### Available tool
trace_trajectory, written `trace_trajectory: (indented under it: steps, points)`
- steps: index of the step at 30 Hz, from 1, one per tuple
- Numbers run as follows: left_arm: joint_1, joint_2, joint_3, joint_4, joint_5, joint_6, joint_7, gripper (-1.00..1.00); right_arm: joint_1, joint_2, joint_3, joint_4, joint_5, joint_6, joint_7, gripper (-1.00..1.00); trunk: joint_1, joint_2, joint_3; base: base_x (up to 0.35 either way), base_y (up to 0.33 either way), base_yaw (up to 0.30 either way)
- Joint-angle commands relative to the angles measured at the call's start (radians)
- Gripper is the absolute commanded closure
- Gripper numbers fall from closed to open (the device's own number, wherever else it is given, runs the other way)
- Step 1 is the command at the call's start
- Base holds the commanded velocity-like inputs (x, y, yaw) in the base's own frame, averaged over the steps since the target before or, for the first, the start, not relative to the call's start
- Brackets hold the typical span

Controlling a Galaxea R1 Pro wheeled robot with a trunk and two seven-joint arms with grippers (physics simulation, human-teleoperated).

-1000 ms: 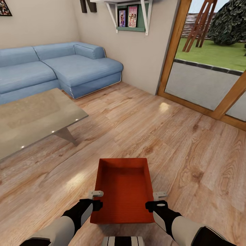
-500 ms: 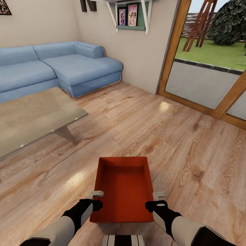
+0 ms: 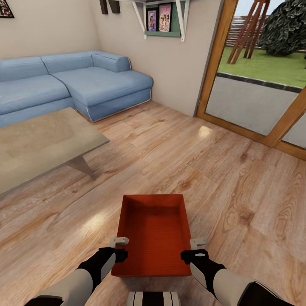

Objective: Move the two storage containers from the living room to the garage. In the garage, place one container on the floor and stack the other container on top of it (either order is fine).

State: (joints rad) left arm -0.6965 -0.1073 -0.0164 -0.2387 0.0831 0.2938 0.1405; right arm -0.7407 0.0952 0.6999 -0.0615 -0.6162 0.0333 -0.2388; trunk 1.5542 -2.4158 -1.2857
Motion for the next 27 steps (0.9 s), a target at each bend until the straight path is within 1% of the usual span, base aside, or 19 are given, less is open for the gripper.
trace_trajectory:
  steps: [1, 18, 19, 20, 27]
  points:
    - [0.0, 0.0, -0.002, -0.002, 0.009, 0.005, 0.005, -1.0, 0.0, 0.0, 0.009, -0.001, -0.007, 0.004, -0.005, -1.0, 0.0, 0.0, -0.001, 0.0, 0.0, 0.0]
    - [0.0, 0.001, 0.001, -0.003, 0.011, 0.007, 0.01, -1.0, 0.0, 0.0, 0.007, -0.001, -0.008, 0.004, -0.005, -1.0, 0.0, 0.0, -0.001, 0.0, 0.0, 0.0]
    - [0.0, 0.001, 0.001, -0.003, 0.011, 0.007, 0.01, 1.0, 0.0, 0.0, 0.007, -0.001, -0.008, 0.004, -0.006, -1.0, 0.0, 0.0, -0.001, 0.0, 0.0, 0.0]
    - [0.0, 0.001, 0.002, -0.001, 0.012, 0.007, 0.01, 1.0, 0.0, 0.0, 0.007, -0.001, -0.008, 0.004, -0.006, 1.0, 0.0, 0.0, -0.001, 0.0, 0.0, 0.0]
    - [0.0, 0.001, 0.001, -0.003, 0.011, 0.006, 0.01, 1.0, 0.0, 0.0, 0.007, -0.001, -0.008, 0.003, -0.007, 1.0, 0.0, 0.0, -0.001, 0.0, 0.0, 0.0]
